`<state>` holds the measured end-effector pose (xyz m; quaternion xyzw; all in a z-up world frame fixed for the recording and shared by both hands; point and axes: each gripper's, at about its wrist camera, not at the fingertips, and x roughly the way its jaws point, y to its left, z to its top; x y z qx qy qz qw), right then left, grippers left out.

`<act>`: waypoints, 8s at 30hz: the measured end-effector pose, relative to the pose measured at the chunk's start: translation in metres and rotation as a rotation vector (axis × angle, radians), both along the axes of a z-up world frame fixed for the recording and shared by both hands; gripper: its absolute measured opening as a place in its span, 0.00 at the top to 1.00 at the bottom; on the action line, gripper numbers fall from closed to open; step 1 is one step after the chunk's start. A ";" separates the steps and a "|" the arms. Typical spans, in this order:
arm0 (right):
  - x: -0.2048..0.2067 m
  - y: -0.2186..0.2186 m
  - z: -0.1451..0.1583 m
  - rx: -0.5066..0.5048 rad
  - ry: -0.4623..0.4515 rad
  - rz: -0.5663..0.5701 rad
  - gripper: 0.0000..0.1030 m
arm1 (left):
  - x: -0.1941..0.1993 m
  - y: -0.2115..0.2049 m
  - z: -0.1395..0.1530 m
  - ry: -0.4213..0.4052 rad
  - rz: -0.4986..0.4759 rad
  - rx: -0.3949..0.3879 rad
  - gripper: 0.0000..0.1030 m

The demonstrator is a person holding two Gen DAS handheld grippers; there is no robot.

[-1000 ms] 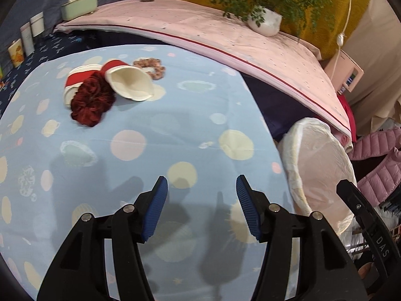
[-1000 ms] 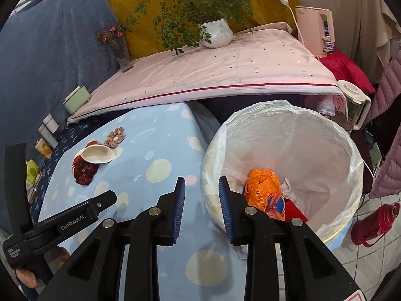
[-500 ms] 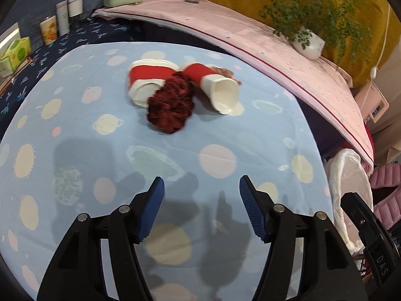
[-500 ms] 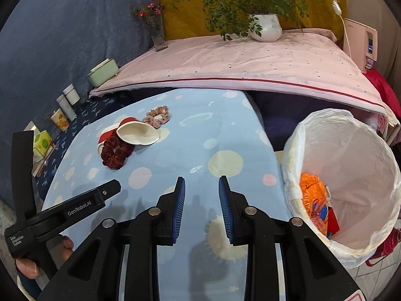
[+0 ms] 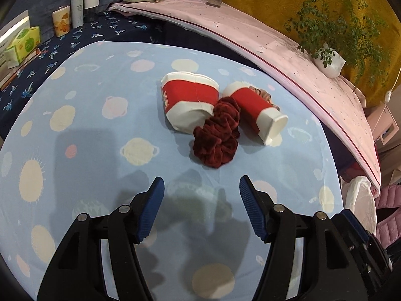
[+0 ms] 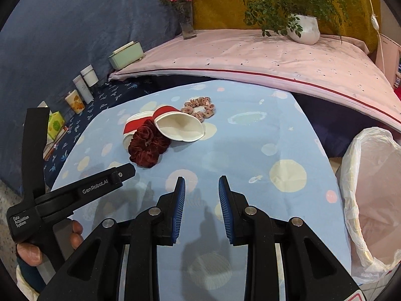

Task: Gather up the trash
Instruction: 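Grasp the dark red scrunchie with the left tool while the right grasps a red-and-white cup, then carry scrunchie and cup over the white bin and open both tools, then move both tools back over the remaining cup and pink scrunchie, then grasp the red-and-white cup with the left tool while the right grasps the pink beaded scrunchie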

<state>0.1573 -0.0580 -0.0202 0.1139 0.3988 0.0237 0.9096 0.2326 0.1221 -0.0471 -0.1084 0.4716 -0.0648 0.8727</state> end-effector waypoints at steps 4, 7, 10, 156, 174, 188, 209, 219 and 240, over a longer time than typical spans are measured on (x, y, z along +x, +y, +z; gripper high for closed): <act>0.015 0.010 -0.002 -0.002 -0.002 0.014 0.73 | 0.018 -0.001 -0.003 0.005 -0.006 -0.019 0.43; 0.026 0.016 -0.004 0.002 0.000 0.025 0.73 | 0.030 -0.003 -0.009 0.018 -0.016 -0.022 0.43; 0.037 0.022 -0.005 -0.001 -0.004 0.035 0.73 | 0.040 -0.005 -0.015 0.033 -0.022 -0.030 0.47; -0.099 -0.155 0.029 0.124 -0.125 -0.302 0.68 | -0.084 -0.163 0.063 -0.079 -0.282 -0.053 0.43; -0.047 -0.080 0.017 0.088 -0.058 -0.181 0.65 | -0.044 -0.062 0.032 -0.036 -0.087 -0.044 0.26; 0.026 -0.027 0.006 0.060 -0.018 -0.100 0.61 | 0.015 0.019 0.019 -0.048 0.042 0.046 0.18; 0.174 -0.013 -0.039 0.081 0.069 -0.108 0.55 | 0.108 0.019 -0.021 -0.003 0.032 0.122 0.10; 0.204 -0.006 -0.064 0.072 0.116 -0.108 0.60 | 0.119 0.011 -0.033 0.005 -0.008 0.121 0.31; 0.120 -0.031 -0.056 0.143 0.117 -0.128 0.92 | 0.058 -0.021 -0.005 -0.008 -0.055 0.052 0.37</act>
